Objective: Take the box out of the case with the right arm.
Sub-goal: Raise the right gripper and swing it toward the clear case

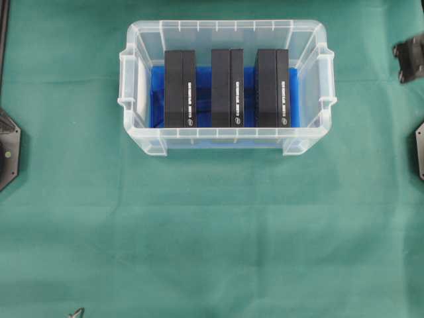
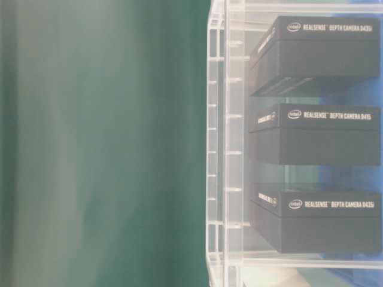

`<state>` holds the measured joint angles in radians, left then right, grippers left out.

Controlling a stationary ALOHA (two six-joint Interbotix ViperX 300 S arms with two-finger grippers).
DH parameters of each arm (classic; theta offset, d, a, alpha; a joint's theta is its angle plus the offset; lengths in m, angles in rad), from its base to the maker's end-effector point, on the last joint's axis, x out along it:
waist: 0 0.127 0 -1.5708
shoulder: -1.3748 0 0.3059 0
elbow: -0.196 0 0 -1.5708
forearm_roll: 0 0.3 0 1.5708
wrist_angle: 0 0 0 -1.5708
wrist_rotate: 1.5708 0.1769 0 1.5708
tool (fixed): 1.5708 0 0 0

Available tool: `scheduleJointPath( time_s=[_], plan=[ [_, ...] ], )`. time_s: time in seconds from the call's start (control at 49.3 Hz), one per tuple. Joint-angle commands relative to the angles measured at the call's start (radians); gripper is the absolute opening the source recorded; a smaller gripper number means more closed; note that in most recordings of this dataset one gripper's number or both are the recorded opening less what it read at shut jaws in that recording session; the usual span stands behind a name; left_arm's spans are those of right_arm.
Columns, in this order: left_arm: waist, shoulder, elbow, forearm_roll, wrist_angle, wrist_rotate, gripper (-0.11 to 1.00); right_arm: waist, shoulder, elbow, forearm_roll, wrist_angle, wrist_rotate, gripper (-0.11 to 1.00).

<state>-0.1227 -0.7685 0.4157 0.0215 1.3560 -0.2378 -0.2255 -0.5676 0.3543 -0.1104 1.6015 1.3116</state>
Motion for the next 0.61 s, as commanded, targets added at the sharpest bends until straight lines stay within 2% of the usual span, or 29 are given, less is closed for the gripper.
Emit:
scheduleJointPath(
  time_s=[0.0,0.142,0.589],
  plan=[
    [-0.002,0.002,-0.026,0.005,-0.003,0.002,0.02,-0.064,0.005,-0.015,-0.003,-0.026,-0.046,0.00],
    [-0.002,0.002,-0.026,0.005,-0.003,0.000,0.02,-0.115,0.009,-0.012,-0.003,-0.040,-0.072,0.00],
    [-0.002,0.002,-0.025,0.005,-0.003,-0.002,0.02,-0.118,0.012,0.002,0.009,-0.069,-0.071,0.03]
  ],
)
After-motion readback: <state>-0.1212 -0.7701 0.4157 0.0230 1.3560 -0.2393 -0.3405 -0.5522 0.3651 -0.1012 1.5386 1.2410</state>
